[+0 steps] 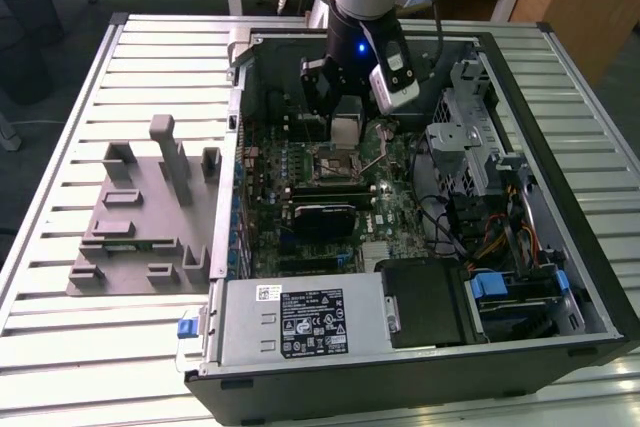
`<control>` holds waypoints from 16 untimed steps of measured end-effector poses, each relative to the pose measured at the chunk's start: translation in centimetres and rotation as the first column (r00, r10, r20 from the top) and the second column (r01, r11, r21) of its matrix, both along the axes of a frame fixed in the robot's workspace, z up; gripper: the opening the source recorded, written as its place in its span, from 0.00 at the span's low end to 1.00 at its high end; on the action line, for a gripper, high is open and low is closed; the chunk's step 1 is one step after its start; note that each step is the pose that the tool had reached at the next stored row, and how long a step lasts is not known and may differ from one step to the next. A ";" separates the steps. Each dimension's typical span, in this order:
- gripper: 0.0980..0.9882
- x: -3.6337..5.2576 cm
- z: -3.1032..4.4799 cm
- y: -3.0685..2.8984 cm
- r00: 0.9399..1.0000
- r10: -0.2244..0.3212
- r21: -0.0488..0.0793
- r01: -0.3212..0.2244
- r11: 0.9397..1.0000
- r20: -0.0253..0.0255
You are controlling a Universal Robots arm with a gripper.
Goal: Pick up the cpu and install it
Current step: 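Pick up the cpu and move it towards the insertion slot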
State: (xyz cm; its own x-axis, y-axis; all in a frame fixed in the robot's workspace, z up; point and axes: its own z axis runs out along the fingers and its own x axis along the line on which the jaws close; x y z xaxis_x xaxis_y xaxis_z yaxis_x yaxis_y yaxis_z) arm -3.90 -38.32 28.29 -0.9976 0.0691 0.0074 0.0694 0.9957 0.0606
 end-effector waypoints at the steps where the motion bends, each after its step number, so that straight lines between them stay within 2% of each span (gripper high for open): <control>1: 0.50 0.00 -0.12 0.16 1.000 0.000 0.000 0.000 1.000 0.000; 2: 0.50 0.00 -0.23 0.31 1.000 0.000 0.000 0.000 1.000 0.000; 7: 0.50 -0.01 -0.84 0.57 1.000 0.001 0.000 -0.001 1.000 0.017; 12: 0.50 -0.03 -1.71 0.77 1.000 0.001 0.000 -0.001 1.000 0.026; 16: 0.50 -0.06 -2.45 1.26 1.000 0.001 0.000 -0.001 1.000 0.031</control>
